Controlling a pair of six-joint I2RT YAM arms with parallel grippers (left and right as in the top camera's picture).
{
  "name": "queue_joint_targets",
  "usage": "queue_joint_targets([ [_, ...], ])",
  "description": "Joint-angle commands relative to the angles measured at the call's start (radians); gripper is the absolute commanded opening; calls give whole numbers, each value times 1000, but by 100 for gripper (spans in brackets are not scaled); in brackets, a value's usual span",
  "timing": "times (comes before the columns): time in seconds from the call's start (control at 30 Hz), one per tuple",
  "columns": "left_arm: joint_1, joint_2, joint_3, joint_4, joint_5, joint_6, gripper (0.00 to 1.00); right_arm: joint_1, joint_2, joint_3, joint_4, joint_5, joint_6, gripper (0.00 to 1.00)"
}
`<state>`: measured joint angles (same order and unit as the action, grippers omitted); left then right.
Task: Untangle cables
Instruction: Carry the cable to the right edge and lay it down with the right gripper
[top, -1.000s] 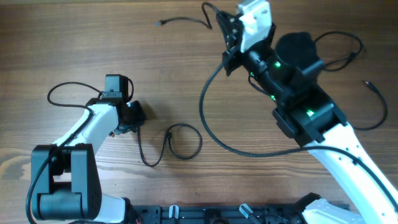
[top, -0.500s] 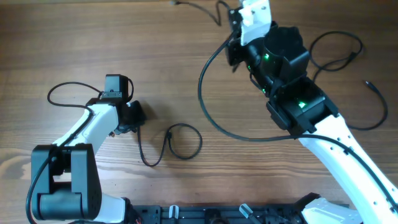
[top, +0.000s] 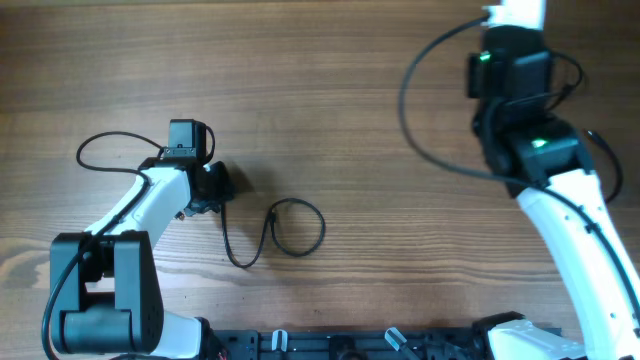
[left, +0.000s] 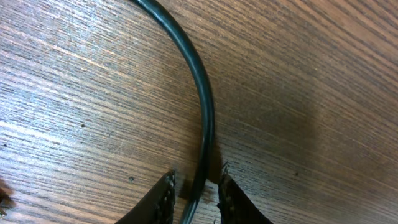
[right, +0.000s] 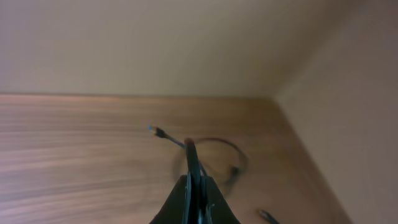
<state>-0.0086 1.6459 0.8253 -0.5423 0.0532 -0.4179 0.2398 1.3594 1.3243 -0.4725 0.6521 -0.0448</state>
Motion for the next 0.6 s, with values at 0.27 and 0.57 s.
queue_joint_targets([
  [0.27,-2,13,-8,2,5,-10,27,-327,69,7,-116,-189,154,4],
  [0.57,-2,13,-8,2,5,-10,27,-432,269,7,-155,-194,160,4],
])
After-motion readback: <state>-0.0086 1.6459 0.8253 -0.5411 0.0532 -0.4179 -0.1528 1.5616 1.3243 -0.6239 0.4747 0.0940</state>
